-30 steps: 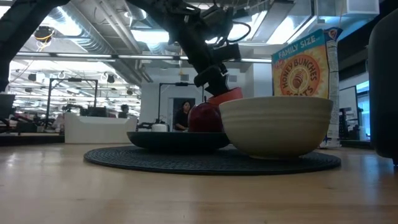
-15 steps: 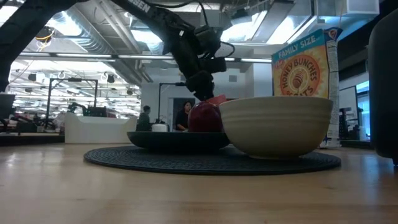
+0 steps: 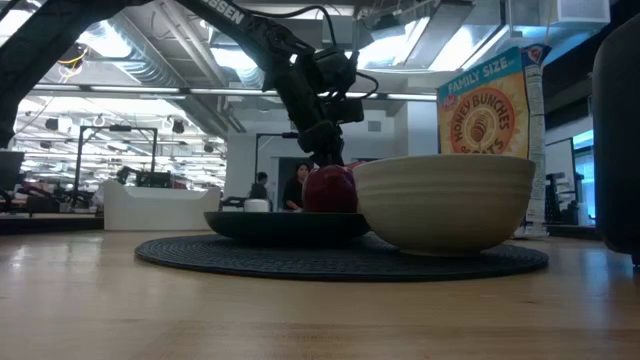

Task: Arrange a breakfast setting
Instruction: Put the orange cup to the top of the green plate on the black table mat, then put the black spoon to the left of the green plate on the black table mat

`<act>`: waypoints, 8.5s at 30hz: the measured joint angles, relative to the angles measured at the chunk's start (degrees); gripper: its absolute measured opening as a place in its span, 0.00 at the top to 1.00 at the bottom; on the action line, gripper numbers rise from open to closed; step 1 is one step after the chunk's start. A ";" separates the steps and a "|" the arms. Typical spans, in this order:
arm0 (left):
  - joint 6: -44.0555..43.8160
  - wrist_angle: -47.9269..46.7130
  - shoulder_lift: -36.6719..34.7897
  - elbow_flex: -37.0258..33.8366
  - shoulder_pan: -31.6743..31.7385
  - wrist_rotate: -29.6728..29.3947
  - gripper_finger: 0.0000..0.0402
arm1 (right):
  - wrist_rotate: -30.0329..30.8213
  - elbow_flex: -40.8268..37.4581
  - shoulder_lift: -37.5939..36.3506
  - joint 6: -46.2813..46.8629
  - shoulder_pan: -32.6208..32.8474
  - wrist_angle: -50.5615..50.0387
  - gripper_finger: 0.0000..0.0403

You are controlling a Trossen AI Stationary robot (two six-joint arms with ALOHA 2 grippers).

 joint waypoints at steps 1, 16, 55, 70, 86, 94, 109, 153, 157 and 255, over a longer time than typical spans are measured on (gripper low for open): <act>-0.06 -0.02 0.00 0.00 0.00 0.02 0.84 | -0.06 0.00 0.00 0.00 0.00 0.00 0.27; -7.15 0.00 -0.34 2.53 1.34 -2.21 0.67 | -1.74 0.00 -0.02 -0.02 0.00 -0.48 0.27; -99.01 -53.99 -54.62 -14.49 -41.94 -1.96 0.67 | -11.05 0.00 2.64 -18.17 -6.19 7.36 0.27; -119.56 -54.43 -45.49 -14.53 -55.30 13.97 0.67 | -21.56 -2.13 2.72 -23.80 -8.17 1.30 0.27; -118.20 -55.59 -40.21 -15.40 -56.80 17.86 0.69 | -30.76 -13.57 2.73 -23.87 -8.17 11.69 0.27; -117.70 -55.57 -40.17 -18.71 -57.02 17.88 0.88 | -27.67 -14.03 2.58 -23.56 -5.68 12.41 0.27; -114.79 -55.59 -40.35 -18.03 -55.80 18.92 0.99 | -26.89 -14.03 2.58 -23.32 -5.20 17.26 0.27; -49.21 -45.50 -29.90 12.13 -33.35 -8.12 0.99 | -55.58 -14.01 11.58 -17.22 -1.49 50.01 0.29; -47.06 -42.25 -29.13 12.13 -29.91 -5.70 0.99 | -51.08 -13.94 11.97 -23.04 -1.42 48.23 0.36; -70.26 -16.11 -51.19 -15.71 -30.06 -29.98 1.00 | -29.43 -14.03 3.16 -30.86 -2.95 64.77 0.61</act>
